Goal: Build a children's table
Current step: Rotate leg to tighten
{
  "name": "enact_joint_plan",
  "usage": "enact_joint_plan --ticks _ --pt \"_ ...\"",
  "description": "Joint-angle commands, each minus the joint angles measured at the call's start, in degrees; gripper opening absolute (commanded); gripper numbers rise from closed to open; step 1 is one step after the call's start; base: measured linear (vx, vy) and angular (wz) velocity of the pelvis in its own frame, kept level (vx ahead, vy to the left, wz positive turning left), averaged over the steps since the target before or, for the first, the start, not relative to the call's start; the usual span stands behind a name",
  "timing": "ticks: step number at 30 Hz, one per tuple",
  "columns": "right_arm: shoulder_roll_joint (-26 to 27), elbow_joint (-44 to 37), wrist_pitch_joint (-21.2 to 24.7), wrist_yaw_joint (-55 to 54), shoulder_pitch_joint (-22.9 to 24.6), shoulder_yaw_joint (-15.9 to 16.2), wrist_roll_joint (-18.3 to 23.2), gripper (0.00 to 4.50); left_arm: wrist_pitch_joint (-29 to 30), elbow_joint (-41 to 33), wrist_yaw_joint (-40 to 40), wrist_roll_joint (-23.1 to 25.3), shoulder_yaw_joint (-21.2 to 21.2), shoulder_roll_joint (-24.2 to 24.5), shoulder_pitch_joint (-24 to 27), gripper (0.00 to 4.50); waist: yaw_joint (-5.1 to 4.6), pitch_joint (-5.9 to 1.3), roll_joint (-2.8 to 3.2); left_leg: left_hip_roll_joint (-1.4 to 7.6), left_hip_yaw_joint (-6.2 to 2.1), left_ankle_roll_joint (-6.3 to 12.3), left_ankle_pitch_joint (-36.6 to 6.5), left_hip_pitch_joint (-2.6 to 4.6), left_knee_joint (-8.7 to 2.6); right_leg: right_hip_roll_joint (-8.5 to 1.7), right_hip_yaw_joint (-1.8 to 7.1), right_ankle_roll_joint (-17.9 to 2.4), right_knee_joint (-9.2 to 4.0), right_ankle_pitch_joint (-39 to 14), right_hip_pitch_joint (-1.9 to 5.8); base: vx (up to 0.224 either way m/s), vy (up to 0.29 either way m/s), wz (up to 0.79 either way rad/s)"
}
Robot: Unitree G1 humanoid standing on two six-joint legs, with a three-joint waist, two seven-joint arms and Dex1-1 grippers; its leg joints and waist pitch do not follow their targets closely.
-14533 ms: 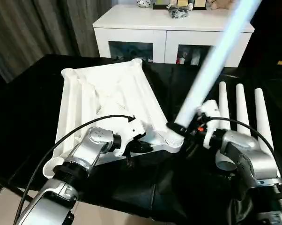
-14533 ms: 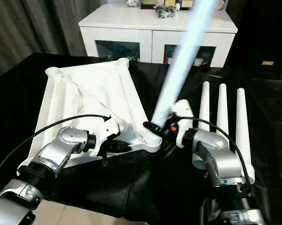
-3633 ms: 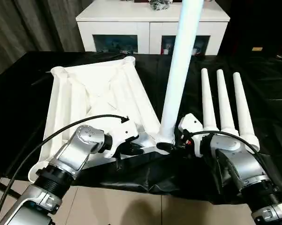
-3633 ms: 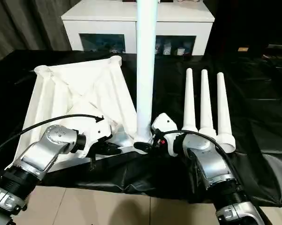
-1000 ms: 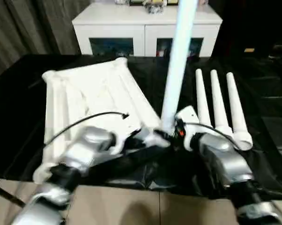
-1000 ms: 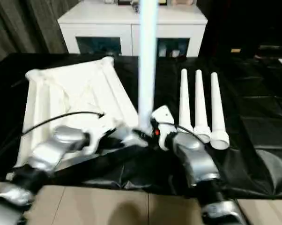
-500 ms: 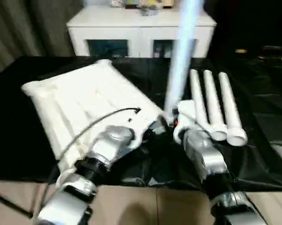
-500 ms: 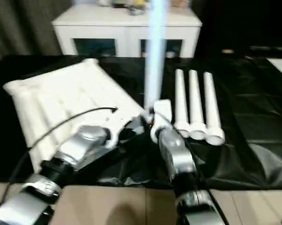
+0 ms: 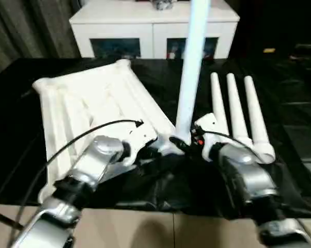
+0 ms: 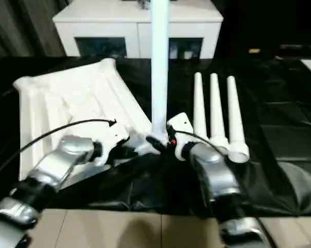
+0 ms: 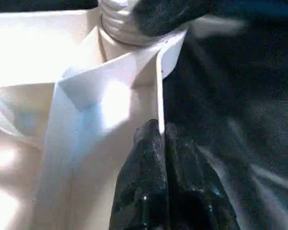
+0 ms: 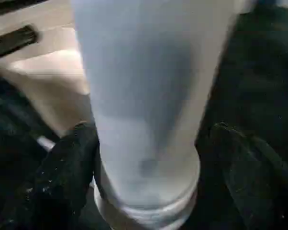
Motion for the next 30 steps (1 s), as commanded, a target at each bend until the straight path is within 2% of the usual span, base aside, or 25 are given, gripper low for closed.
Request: enact_joint_plan --ticks 1,4,9,14,15,18,21,30 --pt "-1.83 -1.98 -0.38 4.83 0.68 1.19 1.17 3.91 0.36 -0.9 -4.52 -0.35 -2.43 1.19 1.48 0.0 0.04 -3.95 -0.12 1.59 -0.05 5.63 -6.98 1.43 -3.08 -1.72 1.04 -17.11 -1.72 4.76 2.83 0.0 0.0 0.0" --pt "-2.69 -2.38 -1.38 7.67 0.88 2.3 0.74 3.91 0.07 -1.35 -5.51 -0.54 -2.32 1.86 1.52 0.0 0.29 -3.69 -0.15 1.67 0.04 4.77 -9.87 1.53 -3.28 -1.83 1.08 -16.8 -1.91 1.0 2.8 0.0 0.0 0.0" --pt "-2.23 -1.21 -1.86 8.21 0.35 3.4 -0.03 3.91 0.04 -0.33 -4.87 0.03 -1.99 1.81 0.85 0.0 0.31 -3.3 -0.46 1.67 -0.04 1.84 -14.8 1.56 -3.73 -2.05 1.37 -14.99 -2.51 -7.51 2.54 0.0 0.0 0.0" --pt "-2.68 -0.69 -1.85 9.07 0.22 3.68 -0.16 3.63 -0.1 0.14 -5.02 0.24 -1.81 1.92 0.64 0.0 0.31 -3.37 -0.48 1.56 -0.06 1.57 -14.31 1.47 -3.59 -2.04 1.48 -14.56 -2.45 -7.17 2.5 0.0 0.0 0.0" --pt "-2.76 -0.56 -1.98 9.2 0.21 3.71 -0.23 3.41 -0.1 0.15 -5.07 0.3 -1.77 1.92 0.64 0.0 0.31 -3.39 -0.51 1.53 -0.04 1.68 -14.06 1.42 -3.54 -2.04 1.49 -14.61 -2.41 -6.91 2.53 0.0 0.0 0.0" --pt "-2.93 -0.35 -2.01 9.43 0.21 3.68 -0.28 3.3 -0.11 0.28 -5.08 0.47 -1.65 1.91 0.6 0.0 0.36 -3.46 -0.48 1.51 -0.05 1.97 -13.21 1.39 -3.45 -2.02 1.44 -14.77 -2.31 -6.16 2.54 0.0 0.0 0.0" --pt "-3.04 -0.2 -1.99 9.44 0.21 3.73 -0.27 2.94 -0.19 0.47 -5.05 0.53 -1.58 1.98 0.53 0.0 0.34 -3.5 -0.39 1.5 -0.07 2.1 -13.21 1.41 -3.41 -1.96 1.41 -14.9 -2.27 -5.76 2.57 0.0 0.0 0.0" --pt "-3.21 0.79 -2.31 10.22 0.95 4.68 -1.12 2.66 0.09 1.09 -5.26 0.98 -1.81 2.24 0.42 0.0 0.4 -3.51 -0.43 1.5 -0.08 2.04 -13.65 1.4 -3.39 -1.96 1.41 -14.92 -2.28 -6.3 2.56 0.0 0.0 0.0"
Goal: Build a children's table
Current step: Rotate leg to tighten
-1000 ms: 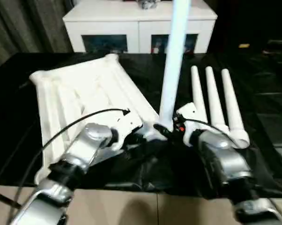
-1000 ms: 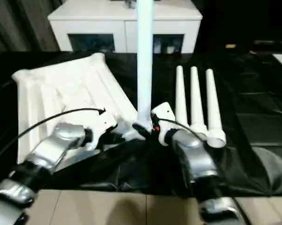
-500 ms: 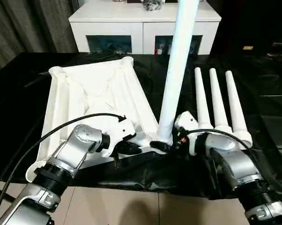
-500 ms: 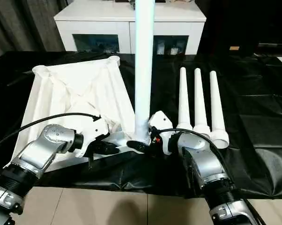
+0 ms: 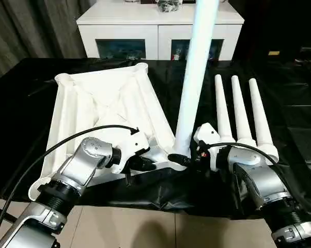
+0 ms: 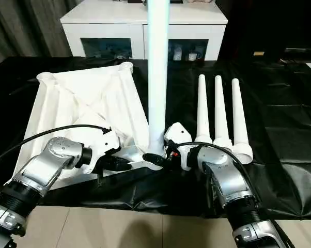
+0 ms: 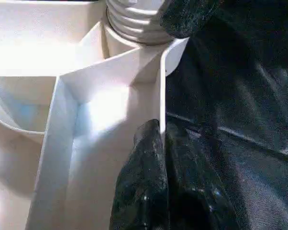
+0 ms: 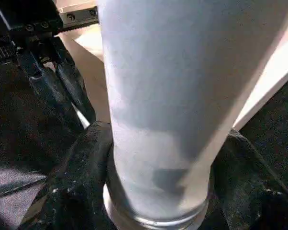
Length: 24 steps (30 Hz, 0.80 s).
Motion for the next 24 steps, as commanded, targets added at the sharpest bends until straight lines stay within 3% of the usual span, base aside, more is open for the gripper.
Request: enact_joint_plan --ticks 1,4,5,7,8,9,11,12,13,15,16,17,19,20,21,24 --pt "-0.07 1.75 0.73 0.03 0.69 1.35 -0.88 2.66 0.98 1.52 0.1 1.2 -1.12 0.19 -0.09 0.0 -0.2 -3.53 -0.47 1.48 -0.19 2.33 -13.28 1.22 -4.07 -1.85 1.2 -14.97 -3.06 -5.98 2.47 0.0 0.0 0.0" --pt "2.65 5.06 2.73 -8.6 -0.27 -0.7 -2.43 2.66 1.67 4.44 5.75 2.56 0.22 -1.59 -1.2 0.0 -0.31 -3.34 -0.38 1.41 -0.15 1.98 -14.05 1.24 -4.18 -1.85 1.22 -14.95 -3.21 -7.38 2.31 0.0 0.0 0.0" --pt "5.54 7.29 4.52 -16.46 -0.91 -2.97 -3.14 2.65 2.36 8.02 12.5 3.46 2.22 -3.98 -2.83 0.0 -0.54 -3.02 -0.43 1.28 -0.03 1.15 -16.0 1.34 -4.33 -1.77 1.32 -14.48 -3.5 -10.5 1.95 0.0 0.0 0.0" --pt "6.52 7.77 5.04 -18.92 -1.02 -3.78 -3.23 2.65 2.7 9.22 14.79 3.64 2.97 -4.84 -3.43 0.0 -0.75 -2.93 -0.62 1.19 -0.27 -0.74 -19.32 1.71 -4.51 -2.06 1.28 -12.88 -4.13 -17.28 1.93 0.0 0.0 0.0" --pt "9.41 9.49 6.29 -26.76 -1.42 -6.02 -3.67 2.65 3.52 12.69 20.89 3.01 5.67 -7.64 -5.26 0.0 -0.96 -2.82 -0.78 1.12 -0.37 -1.22 -20.38 1.63 -4.64 -2.06 1.26 -11.61 -4.4 -20.11 1.83 -0.055 -0.001 0.01" --pt "9.41 9.49 6.29 -26.76 -1.42 -6.02 -3.67 2.65 3.52 12.69 20.89 3.01 5.67 -7.64 -5.26 0.0 -1.12 -2.77 -0.62 1.04 -0.48 -1.79 -21.55 1.74 -4.67 -2.09 1.25 -10.54 -4.77 -22.57 1.53 0.0 0.0 0.0" --pt "11.83 11.56 6.68 -33.92 -1.88 -7.61 -4.43 2.65 3.47 16.1 26.22 2.31 7.98 -10.03 -6.98 0.0 -1.36 -2.72 -0.6 0.93 -0.57 -2.0 -22.19 1.52 -4.82 -1.96 1.15 -9.41 -4.99 -23.53 1.43 0.0 0.0 0.0" --pt "13.86 13.66 6.54 -40.23 -2.48 -9.1 -4.86 2.65 3.06 18.92 30.94 1.83 9.8 -11.76 -8.39 0.0 -1.39 -2.75 -0.4 0.86 -0.67 -2.35 -23.64 1.94 -4.77 -1.98 1.08 -8.94 -5.29 -25.0 1.1 0.0 0.0 0.0" --pt "15.15 15.12 6.2 -43.81 -3.0 -10.2 -4.51 2.64 2.57 20.27 33.22 1.89 10.31 -12.46 -9.07 0.0 -1.42 -2.78 -0.55 0.87 -0.82 -2.38 -24.28 1.84 -4.85 -2.05 0.99 -8.45 -5.45 -25.73 1.19 0.0 0.0 0.0" --pt "16.07 16.17 5.92 -46.27 -3.38 -10.98 -4.2 2.64 2.18 21.2 34.68 1.98 10.57 -12.91 -9.54 0.0 -1.44 -2.66 -0.46 0.87 -0.9 -2.2 -25.31 1.83 -4.97 -2.06 0.94 -7.69 -5.75 -26.85 1.0 0.0 0.0 0.0" --pt "17.35 17.76 5.46 -49.31 -4.04 -12.17 -3.97 2.64 1.77 22.41 36.04 2.16 10.89 -13.61 -10.15 0.0 -1.41 -2.73 -0.09 0.86 -0.96 -2.33 -25.45 1.93 -4.96 -2.11 0.96 -7.57 -5.74 -26.79 0.9 0.0 0.0 0.0" --pt "18.75 19.84 4.58 -53.19 -5.16 -13.16 -4.25 2.64 1.03 23.81 37.71 2.4 11.14 -14.52 -10.83 0.0 -1.64 -2.71 -0.27 0.83 -1.06 -2.45 -26.02 1.73 -5.1 -2.02 0.83 -7.44 -5.75 -26.54 1.02 0.0 0.0 0.0" --pt "20.06 21.54 3.65 -54.53 -6.5 -13.56 -4.45 2.64 0.39 25.03 38.19 2.77 11.0 -15.36 -11.35 0.0 -1.74 -2.72 -0.08 0.83 -1.08 -2.7 -26.92 1.91 -5.19 -1.96 0.75 -7.33 -5.87 -26.22 0.8 0.0 0.0 0.0" --pt "20.07 21.54 3.64 -54.53 -6.51 -13.56 -4.45 2.64 0.39 25.03 38.19 2.78 11.0 -15.37 -11.35 0.0 -1.71 -2.82 -0.15 0.86 -1.18 -2.59 -27.02 1.85 -5.28 -1.96 0.67 -7.31 -5.81 -25.18 1.07 0.0 0.0 0.0" --pt "20.5 20.63 2.05 -51.06 -6.6 -13.25 -3.4 2.99 -0.17 25.19 37.14 2.68 10.45 -15.51 -11.33 0.0 -1.62 -2.94 -0.2 0.96 -1.15 -2.25 -26.06 1.61 -5.44 -2.01 0.71 -7.47 -5.72 -23.12 1.36 0.0 0.0 0.0" --pt "20.41 18.33 0.13 -48.29 -6.09 -12.98 -2.53 3.36 -1.72 25.18 35.0 2.74 9.28 -15.16 -11.16 0.0 -1.43 -3.02 -0.28 1.09 -0.91 -1.39 -24.57 1.46 -5.42 -2.01 0.91 -8.68 -5.42 -18.95 1.45 0.0 0.0 0.0"
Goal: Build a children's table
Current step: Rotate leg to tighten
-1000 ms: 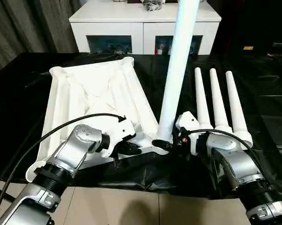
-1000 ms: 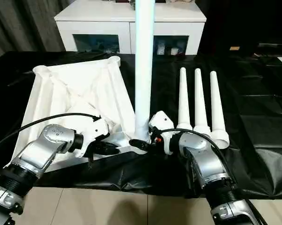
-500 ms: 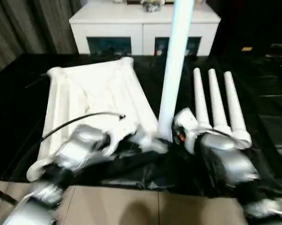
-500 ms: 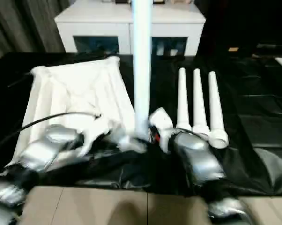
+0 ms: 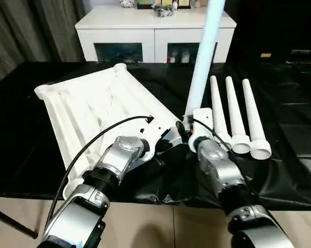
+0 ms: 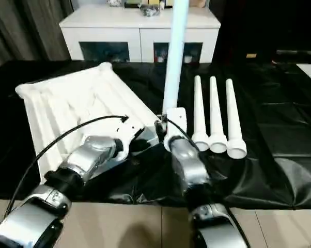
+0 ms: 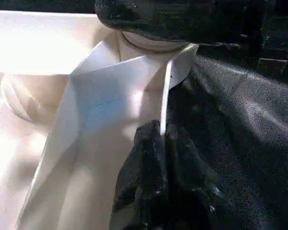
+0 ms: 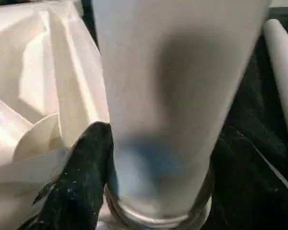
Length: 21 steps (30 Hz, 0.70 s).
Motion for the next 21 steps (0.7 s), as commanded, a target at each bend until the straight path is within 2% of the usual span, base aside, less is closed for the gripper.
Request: enact_joint_plan --ticks 1,3,4,5,7,8,9,11,12,13,14,15,16,17,18,19,21 --pt "-0.18 0.12 0.88 1.58 2.76 -0.24 1.42 3.39 -0.72 2.41 5.44 2.02 3.55 3.06 -0.55 0.0 -0.29 -3.02 -0.41 1.25 -0.78 -1.15 -23.89 1.17 -5.25 -1.94 0.88 -8.9 -4.39 -18.19 1.45 0.0 0.0 0.0" --pt "-0.68 -1.05 0.42 1.59 2.99 -0.08 1.22 3.6 -1.76 2.89 4.89 1.77 3.33 3.11 -0.75 0.0 -0.79 -3.3 -0.46 1.14 -1.05 -0.89 -20.69 0.21 -5.33 -2.1 0.69 -9.21 -3.82 -15.4 2.42 0.0 0.0 0.0" --pt "-0.91 -1.6 0.09 1.45 3.11 -0.05 1.12 3.6 -2.26 3.18 4.83 1.68 3.27 3.11 -0.88 0.0 -0.81 -3.48 -0.69 1.1 -0.93 -0.63 -19.56 0.16 -5.19 -2.19 0.68 -9.27 -3.78 -14.43 2.44 0.0 0.0 0.0" --pt "-1.33 -2.6 -0.01 1.53 3.36 0.11 0.95 3.6 -3.57 3.63 4.49 1.65 3.17 3.09 -1.11 0.0 -1.01 -3.45 -0.56 1.12 -0.83 -0.24 -18.78 0.43 -5.06 -2.05 0.67 -9.99 -3.71 -13.83 2.12 0.0 0.0 0.0" --pt "-2.57 -7.21 0.49 3.11 5.03 0.81 0.67 3.6 -7.32 4.83 5.99 1.39 4.02 2.67 -1.95 0.0 -1.07 -3.37 -1.01 1.05 -0.4 0.77 -19.02 0.78 -4.67 -2.05 0.83 -10.45 -4.2 -15.02 1.83 0.0 0.0 0.0" --pt "-3.06 -10.02 1.23 4.14 6.22 0.99 0.88 3.6 -10.33 5.4 7.25 1.26 4.61 2.35 -2.55 0.0 -0.92 -3.5 -0.94 1.03 -0.28 1.48 -17.52 0.8 -4.48 -2.1 0.95 -10.52 -4.08 -14.3 1.83 0.0 0.0 0.0" --pt "-3.3 -11.77 1.69 4.92 7.01 0.99 1.01 3.6 -12.34 5.83 8.12 1.21 5.02 2.13 -2.96 0.0 -0.81 -3.59 -0.97 0.99 -0.31 2.29 -15.21 0.42 -4.41 -2.06 0.91 -10.25 -3.95 -12.6 2.28 0.0 0.0 0.0" --pt "-4.1 -15.82 3.18 7.37 9.05 1.64 1.58 3.6 -15.83 6.48 8.32 -0.56 7.13 1.32 -4.27 0.0 -0.57 -3.69 -1.06 0.96 -0.21 3.52 -12.13 0.35 -4.19 -2.0 0.92 -10.67 -3.69 -9.11 2.4 0.0 0.0 0.0" --pt "-4.42 -16.69 3.45 7.91 9.59 2.12 1.35 3.72 -16.1 6.27 7.7 -0.94 7.39 1.24 -4.51 0.44 -0.56 -3.9 -0.86 1.01 -0.21 4.15 -10.07 0.34 -3.97 -2.03 0.87 -11.74 -3.27 -6.19 2.45 0.0 0.0 0.0" --pt "-4.71 -17.4 3.63 8.32 10.06 2.57 1.14 3.72 -16.33 6.15 7.13 -1.18 7.55 1.18 -4.73 0.44 -0.52 -3.99 -0.87 1.05 -0.28 4.43 -8.82 0.2 -3.89 -2.06 0.83 -12.33 -2.99 -4.62 2.61 0.0 0.0 0.0" --pt "-4.9 -17.84 3.79 8.69 10.52 3.04 1.0 3.72 -16.27 5.89 6.77 -1.9 8.28 0.97 -5.03 0.55 -0.3 -4.08 -0.76 1.06 -0.17 5.16 -7.17 0.35 -3.61 -1.97 0.81 -13.51 -2.76 -1.83 2.45 0.0 0.0 0.0" --pt "-5.01 -17.99 4.0 9.21 10.92 3.68 0.83 3.72 -17.42 5.6 8.46 -2.07 9.13 0.85 -5.55 0.55 -0.07 -4.28 -0.07 1.25 -0.2 5.71 -5.98 0.53 -3.46 -2.02 0.78 -14.99 -2.47 0.95 2.37 0.0 0.0 0.0" --pt "-5.03 -18.03 4.03 9.3 10.97 3.79 0.83 3.72 -17.66 5.6 8.78 -2.03 9.23 0.86 -5.63 0.91 0.17 -4.44 -0.19 1.32 -0.24 6.07 -5.3 0.56 -3.3 -1.73 0.7 -15.84 -2.06 3.64 2.41 0.0 0.0 0.0" --pt "-5.09 -18.26 4.46 10.37 11.4 4.87 1.03 3.72 -19.94 5.39 12.83 -1.37 10.17 1.13 -6.45 0.91 0.31 -4.45 -0.24 1.32 -0.22 6.28 -5.13 0.56 -3.22 -1.7 0.68 -16.03 -1.92 4.74 2.38 0.0 0.0 0.0" --pt "-5.09 -18.26 4.46 10.37 11.4 4.87 1.03 3.72 -19.94 5.39 12.83 -1.37 10.17 1.13 -6.45 0.97 0.32 -4.47 -0.23 1.29 -0.23 6.6 -5.09 0.52 -3.13 -1.64 0.67 -16.13 -1.79 5.74 2.42 0.0 0.0 0.0" --pt "-4.92 -18.86 5.14 11.32 11.69 5.46 1.29 3.72 -21.37 5.33 15.63 -0.68 10.79 1.75 -6.96 0.97 0.43 -4.45 0.41 1.36 -0.36 6.97 -4.66 0.5 -3.07 -1.77 0.63 -16.35 -1.58 6.92 2.35 0.0 0.0 0.0" --pt "-4.76 -19.92 6.01 12.48 11.97 6.12 1.24 3.72 -21.24 3.86 16.53 -1.06 12.32 2.95 -6.84 1.06 0.4 -4.1 0.16 1.45 -0.23 6.6 -7.59 0.6 -3.3 -1.72 0.59 -16.02 -1.91 4.13 2.35 0.0 0.0 0.0"
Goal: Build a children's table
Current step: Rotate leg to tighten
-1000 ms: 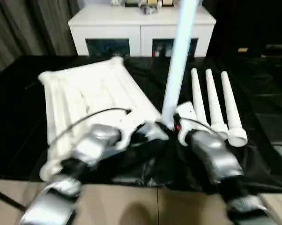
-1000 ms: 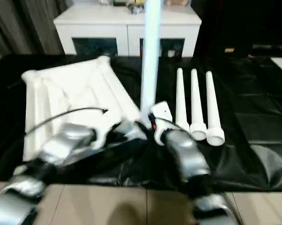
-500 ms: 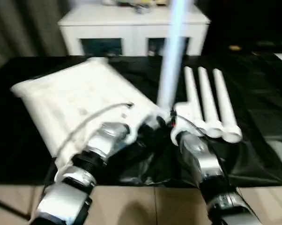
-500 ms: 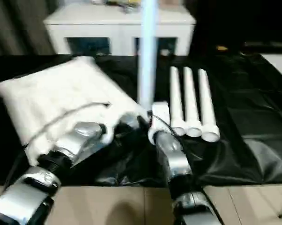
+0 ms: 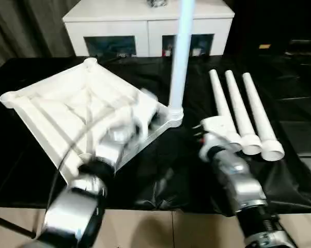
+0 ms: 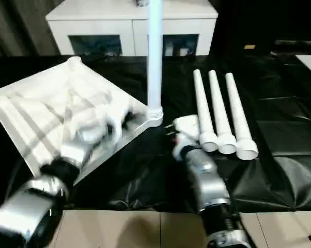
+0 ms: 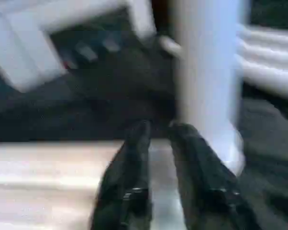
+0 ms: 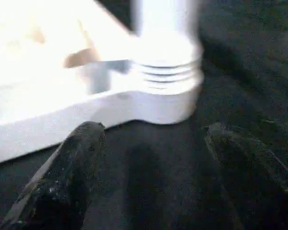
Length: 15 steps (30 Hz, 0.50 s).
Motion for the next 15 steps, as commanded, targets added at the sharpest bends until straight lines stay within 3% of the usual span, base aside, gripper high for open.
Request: enact_joint_plan --ticks 1,3,6,8,10,11,12,13,14,15 --pt "-0.22 -1.94 1.41 1.44 0.47 0.44 0.29 3.72 0.77 -1.77 1.78 -0.19 2.17 1.9 0.56 1.06 0.15 -4.24 -0.09 1.24 -0.17 5.97 -8.5 1.54 -3.37 -1.84 0.81 -16.13 -1.98 2.41 3.59 0.0 0.0 0.0" --pt "-0.21 -2.36 1.63 2.1 0.54 0.82 0.18 3.72 3.02 -4.45 2.96 0.08 3.6 3.9 1.48 1.06 0.19 -4.12 0.16 1.26 -0.15 4.68 -10.49 1.76 -3.53 -1.79 0.86 -15.69 -2.21 -0.22 3.39 0.0 0.0 0.0" --pt "-0.24 -2.59 2.01 2.83 0.4 1.61 0.02 3.72 10.94 -12.24 4.4 2.23 6.88 11.93 5.84 1.06 -0.32 -3.98 0.29 1.4 -0.36 2.27 -12.54 1.64 -3.98 -1.75 0.82 -14.49 -1.99 -3.26 3.48 0.0 0.0 0.0" --pt "-0.19 -2.5 2.09 2.72 0.32 1.73 0.05 3.72 13.77 -14.62 4.6 3.43 8.06 15.44 7.89 1.06 -0.46 -3.94 0.28 1.31 -0.33 1.21 -13.58 1.89 -3.98 -1.7 0.89 -13.89 -2.07 -5.3 3.15 0.0 0.0 0.0" --pt "-0.13 -2.05 2.05 2.83 0.09 1.96 -0.01 3.72 17.65 -17.15 4.54 6.12 9.32 21.13 11.43 1.06 -0.43 -3.8 0.64 1.44 -0.32 0.25 -14.73 2.16 -4.1 -1.58 1.02 -13.22 -2.28 -6.58 2.73 0.0 0.0 0.0" --pt "-0.13 -1.8 2.08 3.03 -0.05 2.2 -0.02 3.72 20.46 -18.45 4.6 7.53 10.3 24.66 13.72 1.06 -0.35 -3.8 0.47 1.42 -0.39 -0.31 -14.81 2.03 -4.23 -1.54 1.02 -12.76 -2.04 -6.8 2.8 0.0 0.0 0.0" --pt "-0.14 -1.88 2.3 3.21 -0.06 2.31 -0.08 3.72 21.75 -19.03 4.78 7.99 10.74 26.13 14.79 1.06 -0.45 -3.72 0.72 1.42 -0.45 -0.88 -15.26 2.07 -4.35 -1.46 1.02 -12.23 -2.03 -6.95 2.6 0.0 0.0 0.0" --pt "-0.12 -1.83 2.39 3.37 -0.06 2.47 -0.2 3.72 23.56 -20.18 5.0 9.02 11.37 27.84 16.38 1.06 -0.54 -3.64 -0.24 1.39 -0.34 -0.87 -15.49 1.98 -4.42 -1.33 1.03 -12.07 -2.2 -7.33 2.55 0.0 0.0 0.0" --pt "-0.07 -1.7 2.44 3.46 -0.11 2.53 -0.31 3.72 24.68 -20.74 5.64 10.32 11.64 29.32 17.58 1.06 -0.28 -3.65 0.43 1.37 -0.43 -1.3 -15.9 2.16 -4.45 -1.45 1.1 -11.92 -2.07 -7.97 2.42 0.0 0.0 0.0" --pt "0.0 -1.53 2.53 3.59 -0.19 2.6 -0.45 3.72 25.94 -21.34 6.54 12.0 11.85 31.21 19.09 1.06 -0.37 -3.53 0.0 1.42 -0.37 -1.38 -16.23 2.13 -4.53 -1.38 1.14 -11.76 -2.27 -8.35 2.32 0.0 0.0 0.0"
